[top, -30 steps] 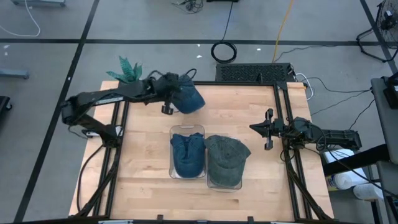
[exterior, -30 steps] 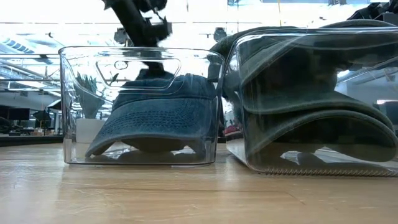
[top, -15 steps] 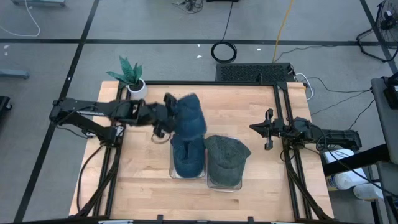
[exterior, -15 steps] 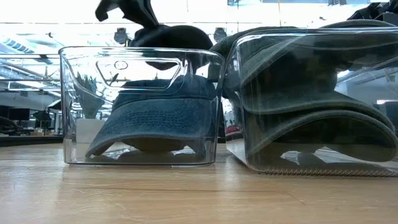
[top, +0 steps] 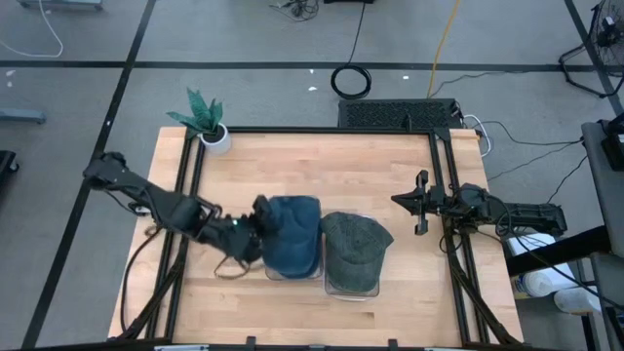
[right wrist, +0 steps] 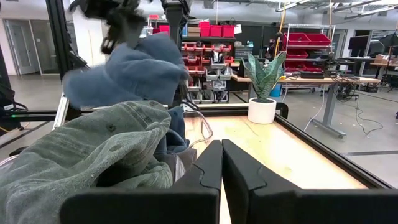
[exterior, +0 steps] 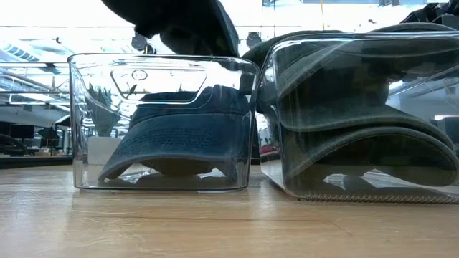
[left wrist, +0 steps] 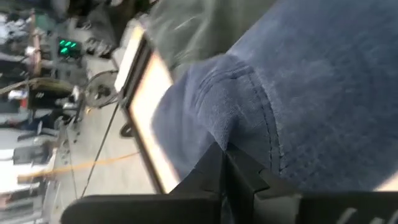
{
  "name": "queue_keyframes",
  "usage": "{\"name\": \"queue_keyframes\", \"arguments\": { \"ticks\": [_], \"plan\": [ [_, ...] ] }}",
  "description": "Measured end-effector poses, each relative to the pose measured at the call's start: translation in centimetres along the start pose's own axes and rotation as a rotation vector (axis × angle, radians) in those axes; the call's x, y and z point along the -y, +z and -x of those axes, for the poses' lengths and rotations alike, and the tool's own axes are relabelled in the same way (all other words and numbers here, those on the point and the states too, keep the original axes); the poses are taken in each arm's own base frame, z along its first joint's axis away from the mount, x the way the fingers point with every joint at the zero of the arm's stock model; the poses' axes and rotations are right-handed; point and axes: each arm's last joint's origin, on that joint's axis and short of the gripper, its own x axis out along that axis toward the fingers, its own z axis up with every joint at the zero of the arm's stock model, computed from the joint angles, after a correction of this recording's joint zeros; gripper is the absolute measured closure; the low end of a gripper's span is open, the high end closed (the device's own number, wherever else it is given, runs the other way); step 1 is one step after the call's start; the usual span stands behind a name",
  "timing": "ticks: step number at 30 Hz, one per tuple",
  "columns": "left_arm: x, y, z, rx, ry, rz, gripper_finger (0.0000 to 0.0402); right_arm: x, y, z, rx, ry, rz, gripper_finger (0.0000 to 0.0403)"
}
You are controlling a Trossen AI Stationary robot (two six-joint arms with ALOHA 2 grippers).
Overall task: Pick & Place hat
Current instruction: Put the blue cap into the left transparent bin
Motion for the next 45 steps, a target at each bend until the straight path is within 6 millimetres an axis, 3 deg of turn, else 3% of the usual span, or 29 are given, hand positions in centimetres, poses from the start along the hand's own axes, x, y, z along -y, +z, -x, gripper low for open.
{"name": "queue_keyframes", "arguments": {
  "ticks": [12,18,27,31,36,45],
  "plan": [
    [4.2,2.4,-5.0,-0.138,-0.068,-0.039,0.0396,0.0,0.0,0.0,0.0,0.0,0.0,0.0403],
    [6.1,2.3,-6.8,-0.229,-0.139,-0.02,0.0397,0.0,0.0,0.0,0.0,0.001,0.0,0.0403],
    [6.8,1.9,-6.6,-0.299,-0.148,-0.005,0.0393,0.0,0.0,0.0,0.0,0.0,0.0,0.0403],
    [6.8,2.0,-6.4,-0.297,-0.14,0.017,0.0398,0.0,0.0,0.0,0.0,0.0,0.0,0.0403],
    [7.2,2.1,-6.6,-0.253,-0.255,0.07,0.0387,0.0,0.0,0.0,0.0,0.0,0.0,0.0403],
    [7.2,2.2,-6.8,-0.259,-0.23,0.096,0.0397,0.0,0.0,0.0,0.0,0.0,0.0,0.0403]
  ]
}}
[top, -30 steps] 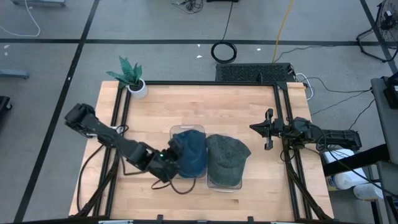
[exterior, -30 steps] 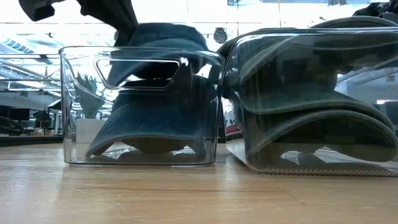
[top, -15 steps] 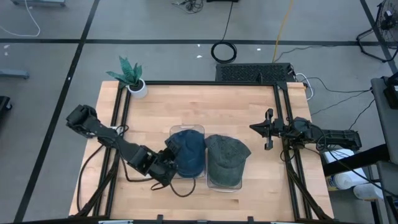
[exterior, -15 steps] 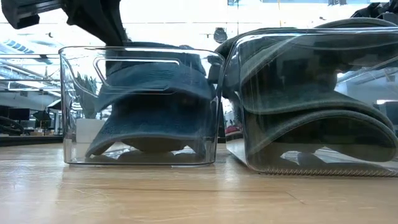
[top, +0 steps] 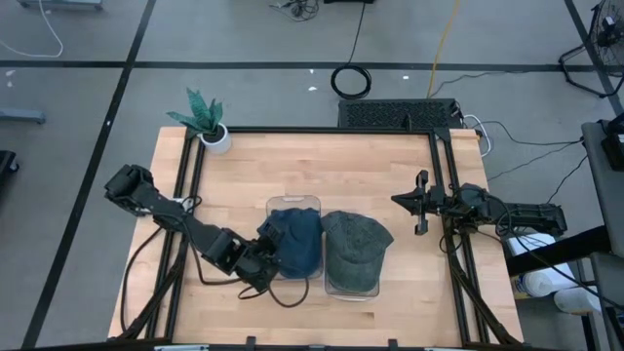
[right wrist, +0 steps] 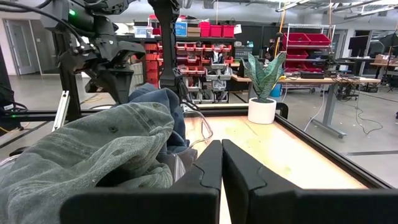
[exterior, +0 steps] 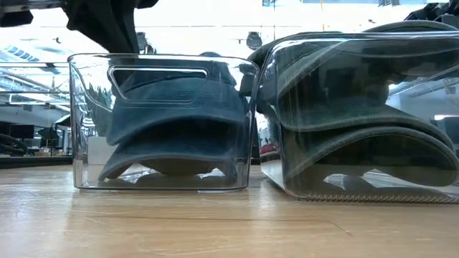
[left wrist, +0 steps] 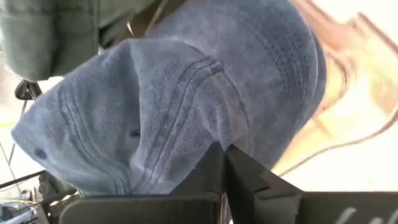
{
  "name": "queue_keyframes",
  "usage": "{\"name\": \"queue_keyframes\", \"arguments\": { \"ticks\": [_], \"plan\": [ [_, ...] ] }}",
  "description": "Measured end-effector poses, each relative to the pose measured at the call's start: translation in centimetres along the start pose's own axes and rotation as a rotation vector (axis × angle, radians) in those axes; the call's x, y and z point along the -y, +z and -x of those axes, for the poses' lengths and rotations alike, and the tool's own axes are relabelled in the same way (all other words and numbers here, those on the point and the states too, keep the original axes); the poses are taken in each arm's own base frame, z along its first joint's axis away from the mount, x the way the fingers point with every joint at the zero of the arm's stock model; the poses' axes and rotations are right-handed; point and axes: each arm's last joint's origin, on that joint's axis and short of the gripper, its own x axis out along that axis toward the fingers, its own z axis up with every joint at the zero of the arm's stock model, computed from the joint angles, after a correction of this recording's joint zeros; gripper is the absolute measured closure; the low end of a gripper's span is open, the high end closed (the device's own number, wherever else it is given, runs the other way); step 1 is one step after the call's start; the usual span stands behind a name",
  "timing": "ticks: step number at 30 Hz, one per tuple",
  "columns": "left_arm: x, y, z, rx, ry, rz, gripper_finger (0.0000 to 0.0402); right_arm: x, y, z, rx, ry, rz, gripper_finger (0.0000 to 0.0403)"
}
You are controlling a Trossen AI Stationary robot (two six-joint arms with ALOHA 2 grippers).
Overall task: Pick & Place hat
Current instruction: Put the blue cap into the left transparent bin, then return to Home Position
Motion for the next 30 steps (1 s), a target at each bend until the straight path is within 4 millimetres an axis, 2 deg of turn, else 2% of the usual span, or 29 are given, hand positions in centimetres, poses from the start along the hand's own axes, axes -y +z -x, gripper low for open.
{"name": "queue_keyframes", "arguments": {
  "ticks": [3,9,19,25,30],
  "plan": [
    [-0.1,0.4,0.0,0.039,0.013,0.046,0.0383,0.0,0.0,0.0,0.0,0.0,0.0,0.0403],
    [-0.7,1.4,0.2,0.121,0.104,0.226,0.0327,0.0,0.0,0.0,0.0,0.0,0.0,0.0403],
    [-1.5,0.9,1.8,0.164,0.154,0.346,0.0227,0.0,0.0,0.0,0.0,0.0,0.0,0.0403],
    [-1.9,0.3,4.1,0.234,0.157,0.355,0.0192,0.0,0.0,0.0,0.0,0.0,0.0,0.0403],
    [-2.3,-0.9,7.5,0.329,0.167,0.335,0.0181,0.0,0.0,0.0,0.0,0.0,0.0,0.0403]
  ]
}}
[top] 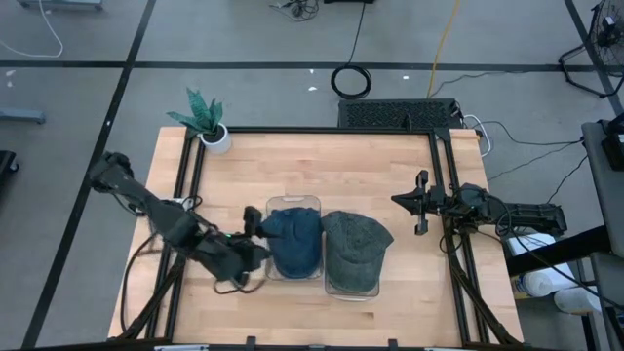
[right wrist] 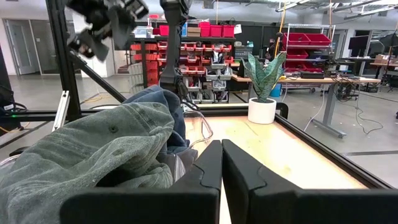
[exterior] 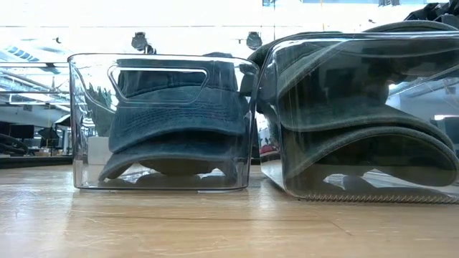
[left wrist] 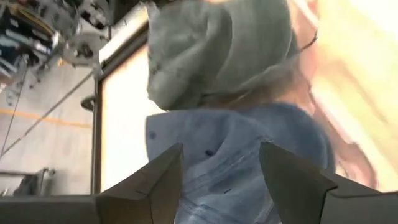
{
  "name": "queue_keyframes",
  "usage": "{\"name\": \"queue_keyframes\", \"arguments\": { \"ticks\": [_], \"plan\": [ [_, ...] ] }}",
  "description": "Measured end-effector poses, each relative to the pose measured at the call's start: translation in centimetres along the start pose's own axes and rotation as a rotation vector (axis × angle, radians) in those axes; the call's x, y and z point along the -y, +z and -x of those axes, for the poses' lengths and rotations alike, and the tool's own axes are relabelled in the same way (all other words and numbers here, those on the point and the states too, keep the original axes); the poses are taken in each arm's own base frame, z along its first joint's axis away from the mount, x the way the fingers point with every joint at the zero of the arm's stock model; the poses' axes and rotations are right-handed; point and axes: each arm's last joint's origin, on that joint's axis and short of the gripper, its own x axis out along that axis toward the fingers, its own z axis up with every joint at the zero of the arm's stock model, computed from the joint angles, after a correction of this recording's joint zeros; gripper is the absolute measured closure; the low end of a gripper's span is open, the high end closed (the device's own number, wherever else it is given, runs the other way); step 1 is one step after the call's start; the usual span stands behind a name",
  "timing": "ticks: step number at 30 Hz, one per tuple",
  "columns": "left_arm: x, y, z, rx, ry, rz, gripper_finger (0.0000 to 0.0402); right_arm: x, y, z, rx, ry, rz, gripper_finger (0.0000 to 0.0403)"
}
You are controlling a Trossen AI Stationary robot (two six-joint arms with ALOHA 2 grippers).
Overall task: Pick & Place hat
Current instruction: Return to Home Position
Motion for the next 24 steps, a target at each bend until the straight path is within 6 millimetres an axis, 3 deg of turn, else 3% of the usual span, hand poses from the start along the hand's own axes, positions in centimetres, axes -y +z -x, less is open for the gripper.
{"name": "queue_keyframes", "arguments": {
  "ticks": [5,11,18,24],
  "plan": [
    [-2.0,-0.1,3.5,0.123,0.006,0.07,0.0188,0.0,0.0,0.0,0.0,0.0,0.0,0.0403],
    [-4.0,-0.3,6.3,0.241,0.028,0.129,0.0197,0.0,0.0,0.0,0.0,0.0,0.0,0.0403],
    [-5.3,-0.5,8.0,0.324,0.045,0.174,0.0203,0.0,0.0,0.0,0.0,0.0,0.0,0.0403],
    [-5.9,-0.3,8.8,0.366,0.126,-0.016,0.0199,0.0,0.0,0.0,0.0,0.0,0.0,0.0403]
  ]
}}
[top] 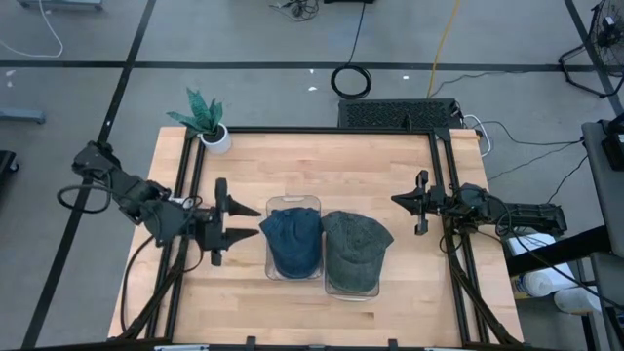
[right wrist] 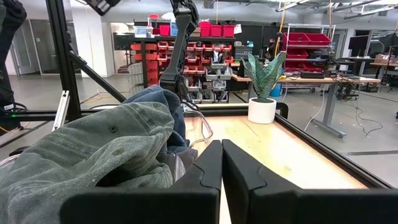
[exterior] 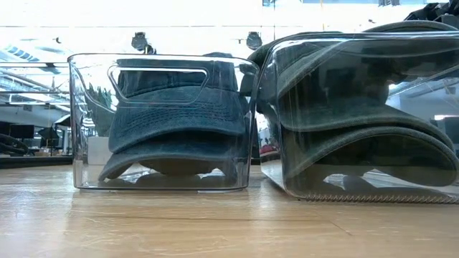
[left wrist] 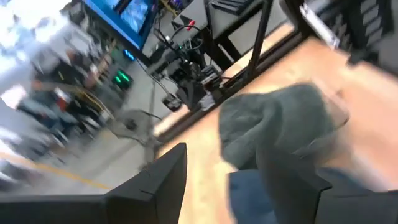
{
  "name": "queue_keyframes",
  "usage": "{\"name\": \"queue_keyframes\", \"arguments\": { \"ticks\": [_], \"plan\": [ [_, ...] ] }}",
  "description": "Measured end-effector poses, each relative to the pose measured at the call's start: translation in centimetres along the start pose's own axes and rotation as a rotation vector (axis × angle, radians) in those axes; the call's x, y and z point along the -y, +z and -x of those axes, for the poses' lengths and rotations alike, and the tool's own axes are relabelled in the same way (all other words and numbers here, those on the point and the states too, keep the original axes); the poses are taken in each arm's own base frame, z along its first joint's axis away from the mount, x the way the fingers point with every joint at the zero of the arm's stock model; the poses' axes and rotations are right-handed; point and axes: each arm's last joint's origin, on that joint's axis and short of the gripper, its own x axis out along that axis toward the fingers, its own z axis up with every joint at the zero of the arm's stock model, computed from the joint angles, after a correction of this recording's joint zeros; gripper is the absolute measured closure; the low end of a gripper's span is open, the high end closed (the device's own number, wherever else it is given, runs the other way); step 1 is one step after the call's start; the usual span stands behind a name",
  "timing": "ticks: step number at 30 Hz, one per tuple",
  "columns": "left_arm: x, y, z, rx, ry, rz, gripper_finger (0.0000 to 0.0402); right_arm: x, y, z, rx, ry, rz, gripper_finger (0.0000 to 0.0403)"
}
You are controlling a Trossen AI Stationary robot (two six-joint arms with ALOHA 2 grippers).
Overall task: Pick & Place hat
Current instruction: Return to Home Position
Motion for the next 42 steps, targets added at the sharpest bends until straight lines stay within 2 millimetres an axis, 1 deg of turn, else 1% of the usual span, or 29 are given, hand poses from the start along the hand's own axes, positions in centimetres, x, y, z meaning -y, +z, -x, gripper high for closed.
{"name": "queue_keyframes", "arguments": {
  "ticks": [4,9,11,14,15,18,21,25,27,29,31,36,39,42],
  "plan": [
    [-0.1,-0.2,0.3,-0.006,-0.004,-0.177,0.0206,0.0,0.0,0.0,0.0,0.0,0.0,0.0403],
    [-0.1,-0.4,0.4,-0.026,-0.016,-0.173,0.021,0.0,0.0,0.0,0.0,-0.001,0.0,0.0403],
    [0.1,-0.6,0.2,-0.043,-0.033,-0.121,0.0206,0.0,0.0,0.0,0.0,0.0,0.0,0.0403],
    [0.3,-1.1,-0.3,-0.085,-0.064,0.097,0.0198,0.0,0.0,0.0,0.0,0.0,0.0,0.0403],
    [0.5,-1.3,-0.4,-0.111,-0.086,0.145,0.0196,0.0,0.0,0.0,0.0,0.0,0.0,0.0403],
    [0.4,-2.2,-0.6,-0.163,-0.178,0.201,0.0193,0.0,0.0,0.0,0.0,0.0,0.0,0.0403],
    [0.0,-2.5,-0.5,-0.152,-0.27,0.221,0.0197,0.0,0.0,0.0,0.0,0.0,0.0,0.0403],
    [-1.8,-2.4,0.6,-0.059,-0.28,0.308,0.0206,0.0,0.0,0.0,0.0,0.0,0.0,0.0403],
    [-2.2,-2.8,1.0,-0.032,-0.276,0.338,0.021,0.0,0.0,0.0,0.0,0.0,0.0,0.0403],
    [-2.2,-3.8,1.0,-0.01,-0.252,0.351,0.0213,0.0,0.0,0.0,0.0,0.0,0.0,0.0403],
    [-1.9,-5.3,1.1,0.025,-0.219,0.374,0.0215,0.0,0.0,0.0,0.0,0.0,0.0,0.0403],
    [-0.5,-10.2,1.0,0.097,-0.124,0.461,0.0215,0.0,0.0,0.0,0.0,0.0,0.0,0.0403],
    [0.1,-12.8,1.5,0.184,-0.077,0.517,0.0215,0.0,0.0,0.0,0.0,0.0,0.0,0.0403],
    [1.0,-15.4,2.0,0.225,-0.043,0.545,0.0215,0.0,0.0,0.0,0.0,0.0,0.0,0.0403]
  ]
}}
